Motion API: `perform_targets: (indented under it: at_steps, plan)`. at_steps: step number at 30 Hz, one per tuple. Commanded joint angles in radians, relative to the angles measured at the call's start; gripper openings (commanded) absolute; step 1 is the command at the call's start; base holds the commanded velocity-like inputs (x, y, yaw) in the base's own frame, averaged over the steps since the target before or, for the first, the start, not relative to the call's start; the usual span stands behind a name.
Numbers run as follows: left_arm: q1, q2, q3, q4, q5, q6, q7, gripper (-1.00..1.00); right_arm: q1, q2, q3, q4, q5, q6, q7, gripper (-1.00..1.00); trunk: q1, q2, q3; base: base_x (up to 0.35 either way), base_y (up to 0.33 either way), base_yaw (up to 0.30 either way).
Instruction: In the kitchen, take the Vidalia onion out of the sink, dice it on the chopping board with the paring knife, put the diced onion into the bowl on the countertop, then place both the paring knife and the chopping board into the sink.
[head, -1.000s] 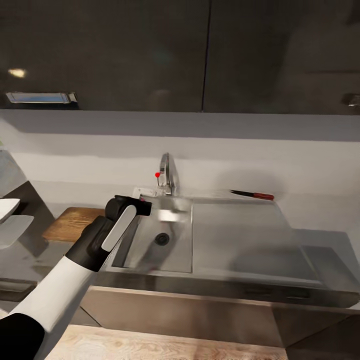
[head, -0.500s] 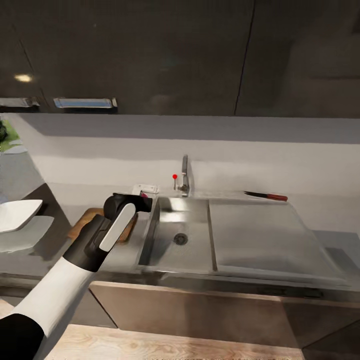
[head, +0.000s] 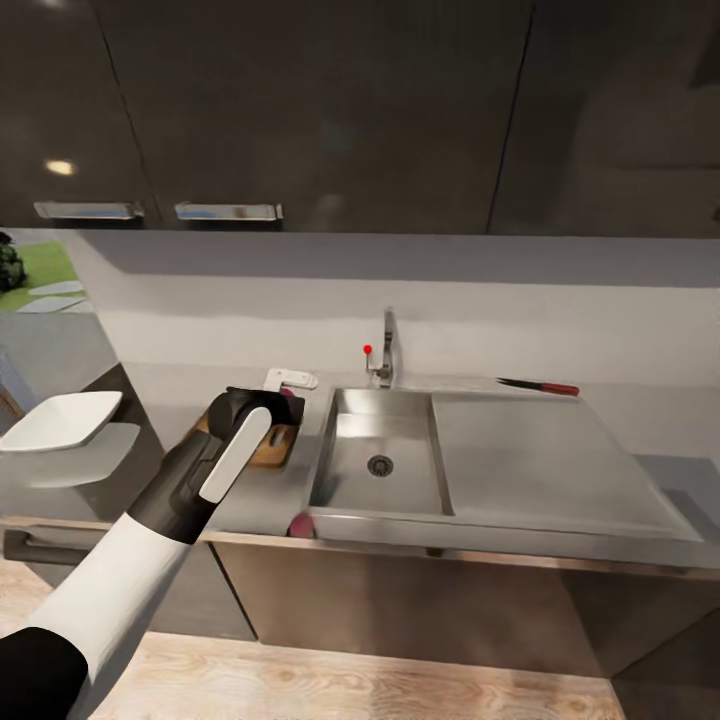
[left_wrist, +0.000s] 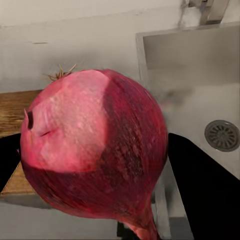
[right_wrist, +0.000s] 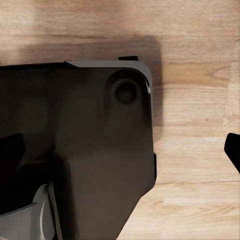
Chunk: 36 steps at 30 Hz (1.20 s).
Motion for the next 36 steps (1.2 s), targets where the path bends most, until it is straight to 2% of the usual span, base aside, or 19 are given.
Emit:
perform_targets:
  at_steps: [1,14,29,36]
  plan:
    - [-0.001,0.001,-0.003,0.002,0.009,0.001,0.01,-1.0,-0.001,0.0,0.008,0.001,-0.008,-0.004,-0.002,1.0,0.001,-0.002,-0.001,-0.034,0.119,0.0]
    - [-0.001,0.001,-0.003,0.072,0.008,0.0,0.01,-1.0,-0.001,-0.001,0.008,0.001,-0.009,-0.004,-0.002,1.0,0.001,-0.002,0.019,-0.004,0.201,0.0]
    - [-0.001,0.001,-0.003,0.091,0.008,0.0,0.01,-1.0,-0.001,-0.001,0.009,0.001,-0.009,-0.004,-0.002,1.0,0.001,-0.002,0.041,-0.032,0.27,0.0]
    - [-0.001,-0.004,-0.004,0.112,0.008,-0.002,0.01,-1.0,-0.001,-0.001,0.009,0.001,-0.009,-0.004,-0.002,1.0,0.001,-0.002,0.051,-0.008,0.066,0.0]
